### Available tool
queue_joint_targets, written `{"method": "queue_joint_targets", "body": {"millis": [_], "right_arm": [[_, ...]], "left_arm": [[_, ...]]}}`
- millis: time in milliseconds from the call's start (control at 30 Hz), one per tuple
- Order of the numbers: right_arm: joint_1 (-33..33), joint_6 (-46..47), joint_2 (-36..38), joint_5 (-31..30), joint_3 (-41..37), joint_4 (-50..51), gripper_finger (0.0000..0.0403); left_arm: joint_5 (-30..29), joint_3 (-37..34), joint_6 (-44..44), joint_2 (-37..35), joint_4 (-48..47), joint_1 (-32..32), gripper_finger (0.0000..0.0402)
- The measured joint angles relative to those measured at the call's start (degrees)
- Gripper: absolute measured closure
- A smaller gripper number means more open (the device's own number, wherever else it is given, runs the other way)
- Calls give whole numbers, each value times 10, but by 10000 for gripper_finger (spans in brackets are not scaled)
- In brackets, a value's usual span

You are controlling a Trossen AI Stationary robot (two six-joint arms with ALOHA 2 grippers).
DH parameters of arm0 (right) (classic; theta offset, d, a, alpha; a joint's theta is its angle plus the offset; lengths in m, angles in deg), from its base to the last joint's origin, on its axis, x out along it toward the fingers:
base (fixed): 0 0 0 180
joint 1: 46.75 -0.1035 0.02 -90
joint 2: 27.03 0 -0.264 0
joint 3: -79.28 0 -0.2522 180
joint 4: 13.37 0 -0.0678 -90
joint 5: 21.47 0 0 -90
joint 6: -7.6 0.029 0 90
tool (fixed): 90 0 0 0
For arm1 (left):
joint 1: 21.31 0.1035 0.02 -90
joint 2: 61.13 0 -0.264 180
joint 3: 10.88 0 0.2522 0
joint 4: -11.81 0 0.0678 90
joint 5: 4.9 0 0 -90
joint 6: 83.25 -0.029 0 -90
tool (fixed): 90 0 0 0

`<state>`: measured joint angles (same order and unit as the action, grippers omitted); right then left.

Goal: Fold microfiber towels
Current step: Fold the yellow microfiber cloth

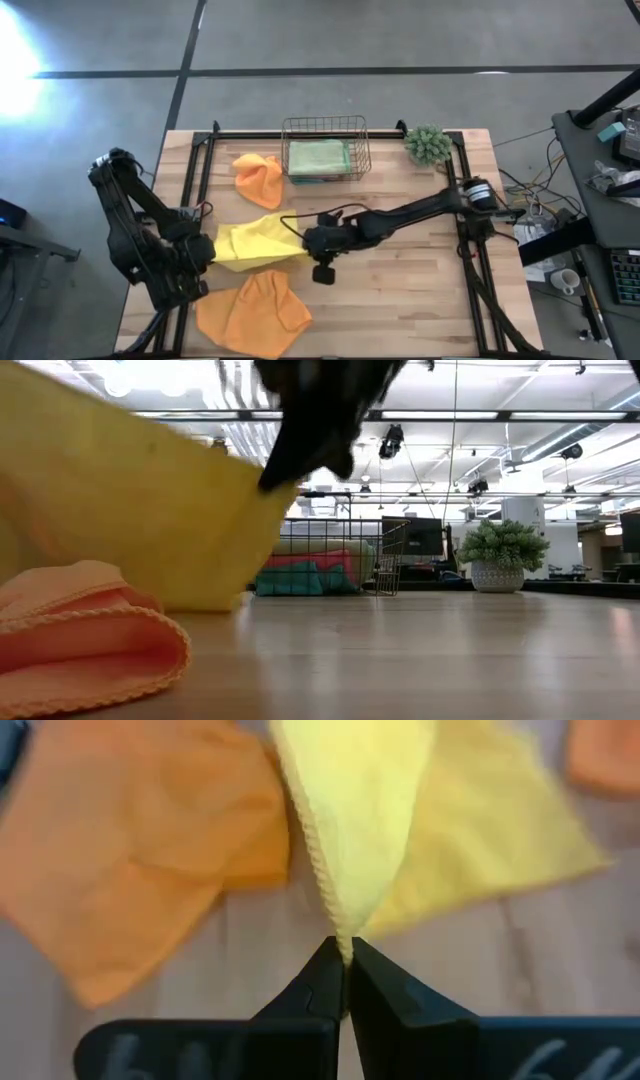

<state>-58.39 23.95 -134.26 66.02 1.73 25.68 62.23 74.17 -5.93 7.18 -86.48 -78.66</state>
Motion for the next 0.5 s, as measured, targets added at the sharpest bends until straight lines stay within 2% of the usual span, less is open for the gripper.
{"method": "queue_joint_targets", "body": {"millis": [100, 300, 500], "right_arm": [[-12, 13, 46, -29, 0, 35, 394], [-26, 30, 115, -99, 0, 64, 394], [-44, 33, 151, -160, 46, 163, 394]], "left_arm": [[-6, 16, -36, 0, 0, 10, 401], [-71, 41, -135, 0, 0, 54, 401], [-76, 74, -272, 0, 10, 122, 401]]}}
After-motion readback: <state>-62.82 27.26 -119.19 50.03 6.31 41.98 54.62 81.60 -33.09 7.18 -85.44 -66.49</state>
